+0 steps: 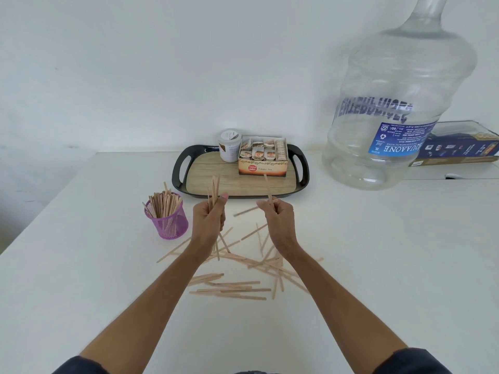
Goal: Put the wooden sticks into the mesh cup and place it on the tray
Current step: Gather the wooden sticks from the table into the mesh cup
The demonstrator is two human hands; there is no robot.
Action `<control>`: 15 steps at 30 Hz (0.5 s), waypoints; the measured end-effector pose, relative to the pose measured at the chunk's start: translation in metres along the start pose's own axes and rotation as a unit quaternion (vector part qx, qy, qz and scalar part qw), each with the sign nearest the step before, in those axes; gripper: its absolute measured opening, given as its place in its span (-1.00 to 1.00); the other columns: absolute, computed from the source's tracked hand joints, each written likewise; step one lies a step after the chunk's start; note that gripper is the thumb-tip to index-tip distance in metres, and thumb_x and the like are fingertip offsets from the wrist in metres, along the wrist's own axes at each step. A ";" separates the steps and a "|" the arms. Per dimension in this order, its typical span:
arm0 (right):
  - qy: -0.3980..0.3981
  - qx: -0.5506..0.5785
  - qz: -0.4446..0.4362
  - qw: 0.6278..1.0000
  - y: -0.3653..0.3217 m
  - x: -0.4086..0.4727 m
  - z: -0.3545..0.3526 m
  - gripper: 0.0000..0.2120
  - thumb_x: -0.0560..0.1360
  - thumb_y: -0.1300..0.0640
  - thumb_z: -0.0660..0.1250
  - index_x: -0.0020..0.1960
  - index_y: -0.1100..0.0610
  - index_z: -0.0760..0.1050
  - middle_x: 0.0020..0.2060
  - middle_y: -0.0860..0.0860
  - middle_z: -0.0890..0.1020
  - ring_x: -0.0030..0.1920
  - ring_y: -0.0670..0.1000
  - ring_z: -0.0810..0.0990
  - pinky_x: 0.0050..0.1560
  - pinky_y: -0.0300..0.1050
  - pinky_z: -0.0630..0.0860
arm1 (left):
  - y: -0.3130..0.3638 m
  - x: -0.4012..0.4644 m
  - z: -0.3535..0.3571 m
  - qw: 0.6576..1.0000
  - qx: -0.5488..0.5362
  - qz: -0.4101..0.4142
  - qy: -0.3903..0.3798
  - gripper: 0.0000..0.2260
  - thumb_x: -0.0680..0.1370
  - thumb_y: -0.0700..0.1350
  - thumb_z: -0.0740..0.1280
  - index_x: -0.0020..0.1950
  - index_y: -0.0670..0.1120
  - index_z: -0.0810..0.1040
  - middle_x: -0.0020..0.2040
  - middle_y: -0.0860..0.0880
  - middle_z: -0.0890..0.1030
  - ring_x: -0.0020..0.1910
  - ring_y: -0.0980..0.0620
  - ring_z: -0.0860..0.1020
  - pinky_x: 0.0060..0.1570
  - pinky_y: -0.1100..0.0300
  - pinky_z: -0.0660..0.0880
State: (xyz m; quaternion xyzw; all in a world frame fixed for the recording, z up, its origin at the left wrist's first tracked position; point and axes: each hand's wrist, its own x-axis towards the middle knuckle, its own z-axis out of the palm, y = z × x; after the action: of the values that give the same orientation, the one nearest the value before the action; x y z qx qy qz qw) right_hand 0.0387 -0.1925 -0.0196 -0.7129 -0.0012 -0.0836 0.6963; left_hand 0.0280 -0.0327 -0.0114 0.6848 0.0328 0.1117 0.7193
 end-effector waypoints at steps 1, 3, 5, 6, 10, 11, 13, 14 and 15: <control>0.012 0.005 0.001 1.000 0.000 0.002 0.001 -0.51 0.50 0.16 0.37 -0.44 0.05 0.13 -0.56 -0.11 0.20 -0.49 -0.09 0.15 -0.32 -0.33 0.34 | -0.001 0.001 0.001 1.000 0.003 -0.002 -0.002 -0.52 0.60 -0.01 0.32 -0.52 0.04 0.32 -0.56 0.05 0.30 -0.56 0.11 0.21 -0.56 0.27 0.20; 0.028 0.017 0.001 0.999 0.001 0.004 0.003 -0.48 0.52 0.17 0.38 -0.43 0.10 0.11 -0.56 -0.07 0.17 -0.49 -0.08 0.12 -0.34 -0.32 0.34 | -0.004 0.001 0.003 1.000 0.010 -0.002 -0.006 -0.54 0.59 -0.01 0.33 -0.50 0.03 0.33 -0.55 0.05 0.30 -0.56 0.10 0.22 -0.56 0.26 0.20; 0.035 0.027 0.004 0.999 0.005 0.002 0.005 -0.51 0.54 0.20 0.34 -0.42 0.16 0.13 -0.53 -0.01 0.16 -0.48 -0.05 0.10 -0.44 -0.18 0.18 | -0.010 -0.002 0.005 1.000 0.015 0.000 -0.010 -0.56 0.59 -0.02 0.33 -0.48 0.01 0.33 -0.55 0.05 0.30 -0.56 0.10 0.21 -0.55 0.27 0.20; 0.036 0.029 0.007 0.999 0.009 0.000 0.007 -0.54 0.55 0.22 0.31 -0.42 0.18 0.14 -0.53 0.02 0.16 -0.48 -0.03 0.10 -0.44 -0.12 0.13 | -0.015 -0.004 0.005 1.000 0.016 0.000 -0.010 -0.57 0.59 -0.02 0.33 -0.47 0.00 0.33 -0.55 0.05 0.29 -0.56 0.10 0.21 -0.55 0.28 0.21; 0.036 -0.001 0.002 0.999 0.025 -0.009 0.011 -0.57 0.57 0.22 0.25 -0.39 0.29 0.16 -0.49 0.12 0.24 -0.43 0.05 0.16 -0.42 -0.08 0.14 | -0.031 -0.014 0.009 1.000 0.024 -0.001 -0.015 -0.57 0.59 0.01 0.32 -0.41 -0.15 0.34 -0.53 -0.01 0.28 -0.54 0.09 0.20 -0.54 0.26 0.19; 0.031 -0.009 -0.003 0.999 0.027 -0.010 0.012 -0.57 0.59 0.19 0.24 -0.38 0.28 0.18 -0.48 0.12 0.26 -0.43 0.04 0.19 -0.42 -0.09 0.16 | -0.034 -0.016 0.009 1.000 0.027 -0.003 -0.015 -0.57 0.60 0.02 0.31 -0.40 -0.14 0.33 -0.52 -0.02 0.27 -0.53 0.08 0.19 -0.54 0.25 0.18; 0.018 -0.008 -0.006 1.000 0.030 -0.011 0.014 -0.60 0.62 0.13 0.18 -0.36 0.24 0.22 -0.48 0.09 0.28 -0.44 0.01 0.22 -0.42 -0.10 0.18 | -0.037 -0.018 0.011 0.999 0.032 -0.007 -0.015 -0.57 0.60 0.04 0.30 -0.41 -0.08 0.31 -0.51 -0.02 0.26 -0.52 0.08 0.19 -0.54 0.25 0.18; 0.012 0.000 -0.003 1.000 0.031 -0.011 0.014 -0.63 0.61 0.12 0.15 -0.33 0.25 0.26 -0.48 0.07 0.30 -0.44 -0.01 0.23 -0.42 -0.09 0.19 | -0.037 -0.018 0.011 0.999 0.036 -0.009 -0.015 -0.57 0.60 0.05 0.30 -0.42 -0.07 0.30 -0.51 -0.02 0.26 -0.52 0.08 0.19 -0.54 0.25 0.18; 0.005 0.007 0.000 1.000 0.032 -0.010 0.014 -0.67 0.59 0.13 0.12 -0.31 0.26 0.31 -0.48 0.06 0.32 -0.43 -0.02 0.25 -0.42 -0.11 0.20 | -0.038 -0.018 0.012 0.999 0.040 -0.009 -0.014 -0.56 0.60 0.06 0.30 -0.42 -0.07 0.30 -0.51 -0.02 0.26 -0.52 0.08 0.20 -0.54 0.25 0.18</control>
State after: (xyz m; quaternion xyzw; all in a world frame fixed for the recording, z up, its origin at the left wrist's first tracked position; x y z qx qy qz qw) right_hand 0.0346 -0.1781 -0.0528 -0.7076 0.0022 -0.0873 0.7012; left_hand 0.0172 -0.0492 -0.0501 0.7141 0.0337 0.0945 0.6928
